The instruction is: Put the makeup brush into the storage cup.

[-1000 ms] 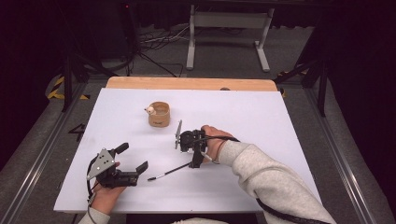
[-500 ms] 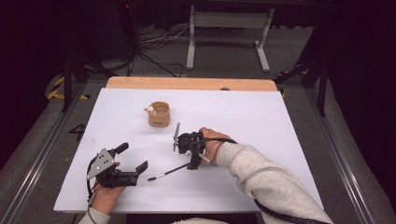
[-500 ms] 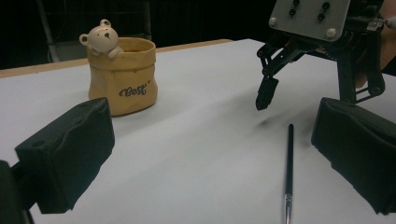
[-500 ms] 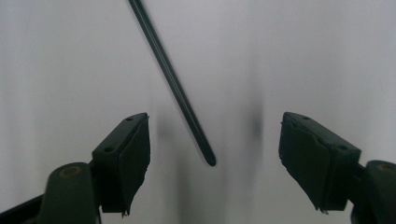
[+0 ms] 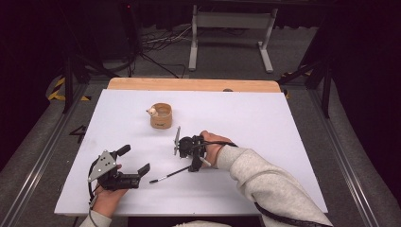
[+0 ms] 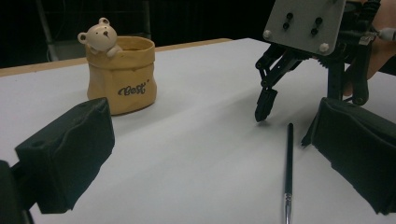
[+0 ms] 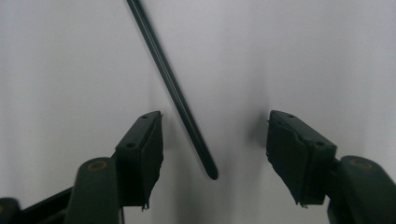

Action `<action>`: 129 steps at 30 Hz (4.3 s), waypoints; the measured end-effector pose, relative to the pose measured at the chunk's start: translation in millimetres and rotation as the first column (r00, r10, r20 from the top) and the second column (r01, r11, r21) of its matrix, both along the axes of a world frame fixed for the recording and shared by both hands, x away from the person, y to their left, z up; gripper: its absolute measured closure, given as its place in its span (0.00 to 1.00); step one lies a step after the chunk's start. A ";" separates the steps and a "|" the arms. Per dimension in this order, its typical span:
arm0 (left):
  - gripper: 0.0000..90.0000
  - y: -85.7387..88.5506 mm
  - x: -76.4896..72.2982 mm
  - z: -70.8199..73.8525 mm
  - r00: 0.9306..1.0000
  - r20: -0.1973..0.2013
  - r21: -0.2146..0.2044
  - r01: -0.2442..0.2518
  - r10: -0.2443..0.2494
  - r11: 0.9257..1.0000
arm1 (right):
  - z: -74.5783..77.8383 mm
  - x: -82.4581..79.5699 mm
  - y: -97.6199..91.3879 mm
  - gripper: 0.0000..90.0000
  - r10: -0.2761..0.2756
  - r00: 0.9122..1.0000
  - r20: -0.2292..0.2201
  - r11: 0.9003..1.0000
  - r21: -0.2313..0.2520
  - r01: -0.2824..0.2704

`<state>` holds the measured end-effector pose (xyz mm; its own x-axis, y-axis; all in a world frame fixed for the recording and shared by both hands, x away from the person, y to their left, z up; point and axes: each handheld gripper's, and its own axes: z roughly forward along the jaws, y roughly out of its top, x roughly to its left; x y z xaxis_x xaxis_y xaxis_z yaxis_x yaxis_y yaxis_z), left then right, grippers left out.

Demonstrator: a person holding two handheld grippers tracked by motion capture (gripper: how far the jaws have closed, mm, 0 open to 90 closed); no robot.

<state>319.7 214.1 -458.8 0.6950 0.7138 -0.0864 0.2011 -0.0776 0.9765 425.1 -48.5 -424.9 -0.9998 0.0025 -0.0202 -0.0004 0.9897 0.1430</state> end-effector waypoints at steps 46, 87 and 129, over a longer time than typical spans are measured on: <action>0.00 -0.7 0.2 -0.8 1.000 -0.007 0.004 0.003 -0.003 1.000 | 23.9 -5.1 -20.0 0.95 0.031 0.999 0.014 0.997 0.073 -0.032; 0.00 -1.7 -1.6 -1.0 1.000 -0.005 -0.001 0.010 -0.010 1.000 | 32.2 -34.8 -103.4 0.95 -0.229 0.973 0.040 0.616 0.779 0.113; 0.00 -14.7 -0.2 15.1 0.994 0.017 -0.047 0.108 -0.107 0.993 | -5.9 -66.5 -132.3 0.95 -0.335 0.942 0.011 0.263 0.961 0.082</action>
<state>319.4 199.4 -443.7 0.7691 0.6299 -0.1085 0.1801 -0.0508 0.9823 358.7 -180.8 -430.8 -0.9350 0.3543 -0.0143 0.0344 0.1306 0.9908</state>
